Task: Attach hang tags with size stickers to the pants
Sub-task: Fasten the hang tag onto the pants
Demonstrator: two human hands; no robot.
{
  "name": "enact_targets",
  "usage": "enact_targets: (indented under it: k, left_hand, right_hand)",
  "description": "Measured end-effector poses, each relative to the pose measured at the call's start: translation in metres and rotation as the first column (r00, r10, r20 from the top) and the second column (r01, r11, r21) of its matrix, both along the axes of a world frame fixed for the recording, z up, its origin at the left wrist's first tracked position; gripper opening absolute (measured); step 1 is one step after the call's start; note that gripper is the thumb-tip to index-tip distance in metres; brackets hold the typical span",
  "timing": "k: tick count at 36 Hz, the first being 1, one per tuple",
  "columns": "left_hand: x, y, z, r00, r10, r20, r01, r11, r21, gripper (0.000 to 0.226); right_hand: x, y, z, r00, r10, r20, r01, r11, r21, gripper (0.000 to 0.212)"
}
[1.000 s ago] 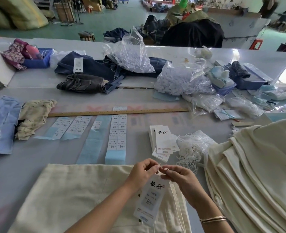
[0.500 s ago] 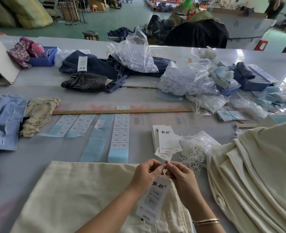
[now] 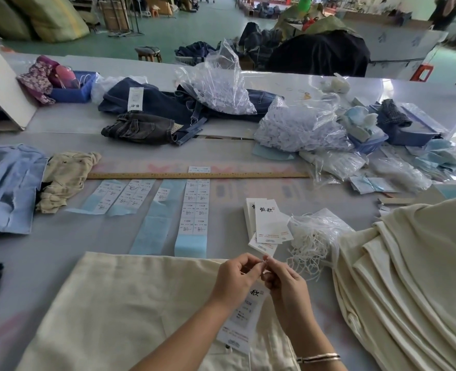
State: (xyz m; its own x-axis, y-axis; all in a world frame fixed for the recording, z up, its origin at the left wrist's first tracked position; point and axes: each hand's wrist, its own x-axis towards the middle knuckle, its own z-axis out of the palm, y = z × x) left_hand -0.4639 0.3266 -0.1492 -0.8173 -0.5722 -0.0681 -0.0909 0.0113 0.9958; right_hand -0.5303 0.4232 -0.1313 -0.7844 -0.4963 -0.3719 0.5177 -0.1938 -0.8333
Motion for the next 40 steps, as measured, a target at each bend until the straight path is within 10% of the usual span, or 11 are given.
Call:
enact_targets:
  k: [26,40]
  left_hand:
    - [0.002,0.001,-0.003,1.0,-0.02,-0.006,0.02,1.0,0.021,0.011]
    - [-0.006,0.006,-0.003,0.998,-0.049,0.036,0.047,0.998,0.045,0.005]
  right_hand:
    - [-0.007,0.008,-0.002,0.915,0.154,-0.372,-0.082,0.976,0.203,0.021]
    - [-0.005,0.003,-0.011,0.998,0.046,-0.036,-0.043,0.996,0.072,0.022]
